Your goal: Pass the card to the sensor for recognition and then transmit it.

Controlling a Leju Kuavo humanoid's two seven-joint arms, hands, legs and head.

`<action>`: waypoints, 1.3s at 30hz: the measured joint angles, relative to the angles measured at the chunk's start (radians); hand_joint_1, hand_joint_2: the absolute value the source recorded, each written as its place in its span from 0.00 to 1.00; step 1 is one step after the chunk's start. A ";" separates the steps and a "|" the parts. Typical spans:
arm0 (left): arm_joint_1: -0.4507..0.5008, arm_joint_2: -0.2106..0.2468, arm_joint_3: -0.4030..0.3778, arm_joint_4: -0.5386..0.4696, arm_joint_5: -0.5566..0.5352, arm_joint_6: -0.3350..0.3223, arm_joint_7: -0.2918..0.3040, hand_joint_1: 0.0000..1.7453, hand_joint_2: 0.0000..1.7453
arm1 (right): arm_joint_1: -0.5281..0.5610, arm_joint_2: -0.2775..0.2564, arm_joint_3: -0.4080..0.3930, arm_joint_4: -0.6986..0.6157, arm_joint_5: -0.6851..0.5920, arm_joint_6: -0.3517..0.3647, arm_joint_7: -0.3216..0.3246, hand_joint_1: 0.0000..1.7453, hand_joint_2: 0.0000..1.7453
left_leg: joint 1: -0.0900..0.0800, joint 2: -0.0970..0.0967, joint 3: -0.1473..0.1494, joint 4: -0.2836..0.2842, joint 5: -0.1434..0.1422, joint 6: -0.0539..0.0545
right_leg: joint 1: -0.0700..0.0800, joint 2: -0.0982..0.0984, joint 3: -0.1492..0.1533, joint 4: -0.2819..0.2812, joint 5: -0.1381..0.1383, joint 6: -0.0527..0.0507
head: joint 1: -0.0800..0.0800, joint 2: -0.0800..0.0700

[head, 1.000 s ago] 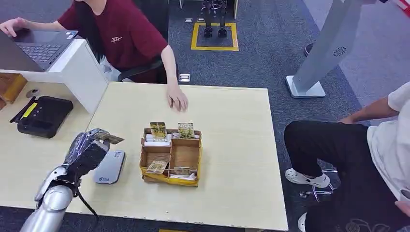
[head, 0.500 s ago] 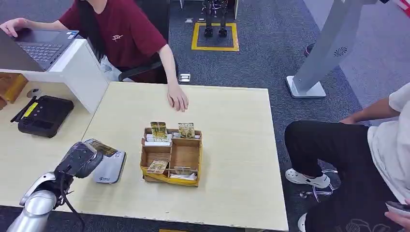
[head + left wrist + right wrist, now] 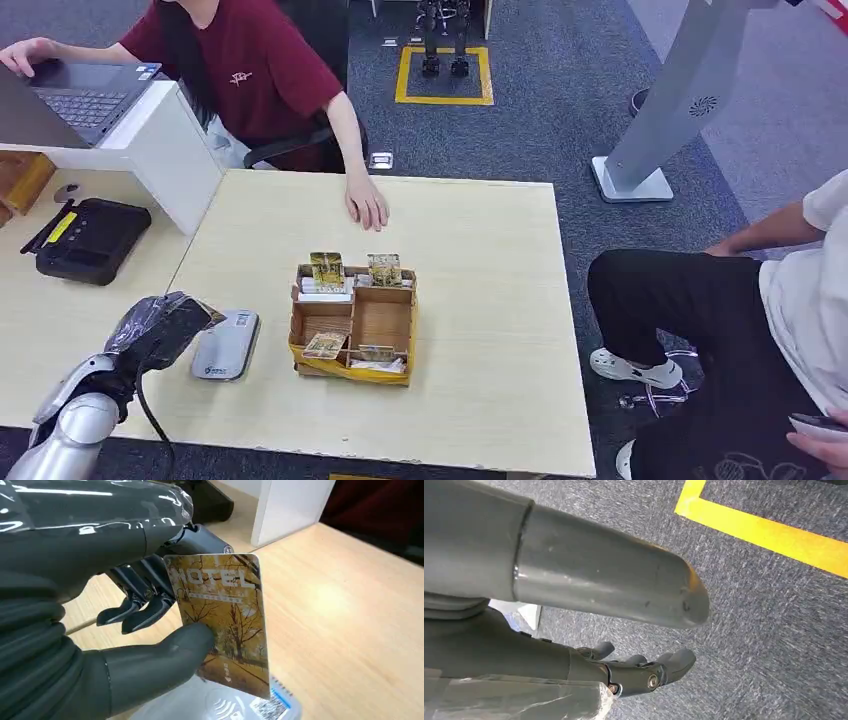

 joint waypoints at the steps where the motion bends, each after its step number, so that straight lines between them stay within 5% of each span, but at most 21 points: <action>1: 0.000 0.000 0.000 0.000 0.000 0.000 0.000 1.00 1.00 | 0.000 0.000 0.000 0.000 0.000 0.000 0.000 0.00 0.00 | 0.000 0.000 0.000 0.000 0.000 0.000 | 0.000 0.000 0.000 0.000 0.000 0.000 | 0.000 0.000; 6: 0.000 0.004 -0.001 0.001 -0.001 -0.006 0.000 1.00 1.00 | 0.000 0.000 0.000 0.000 0.000 0.000 0.000 0.00 0.00 | 0.000 0.000 0.000 0.000 0.000 0.000 | 0.000 0.000 0.000 0.000 0.000 0.000 | 0.000 0.000; 10: 0.015 0.076 -0.016 0.010 0.020 -0.060 -0.006 1.00 1.00 | -0.001 0.000 0.020 0.000 0.000 0.004 0.000 0.00 0.00 | 0.000 0.000 0.000 0.000 0.000 0.000 | 0.000 0.000 0.000 0.000 0.000 0.000 | -0.001 0.000; 15: 0.051 0.018 -0.016 -0.052 -0.094 0.168 -0.130 1.00 1.00 | -0.001 0.000 0.021 0.000 -0.010 0.002 -0.005 0.00 0.00 | -0.001 -0.001 0.000 0.000 0.000 0.000 | -0.001 -0.001 0.001 0.000 0.000 0.000 | 0.000 0.000; 22: 0.076 -0.041 -0.016 -0.112 -0.124 0.196 -0.132 1.00 1.00 | -0.001 0.000 0.021 0.000 -0.011 0.002 -0.008 0.00 0.00 | -0.001 0.000 0.000 0.001 0.000 0.000 | -0.001 0.000 0.000 0.000 0.000 0.000 | -0.001 0.000; 29: 0.101 -0.041 -0.016 -0.149 -0.079 0.085 -0.118 1.00 1.00 | 0.000 0.000 0.021 0.000 -0.011 0.001 -0.004 0.00 0.00 | 0.000 0.000 0.000 0.000 0.000 0.000 | 0.000 0.000 0.000 0.000 0.000 0.000 | -0.001 0.000; 39: 0.128 0.091 -0.017 -0.165 0.046 -0.091 -0.080 1.00 1.00 | -0.001 0.000 0.030 0.000 0.000 0.003 0.002 0.00 0.00 | 0.001 0.000 0.000 0.000 0.000 0.000 | 0.001 0.000 0.000 0.000 0.000 0.000 | 0.000 0.000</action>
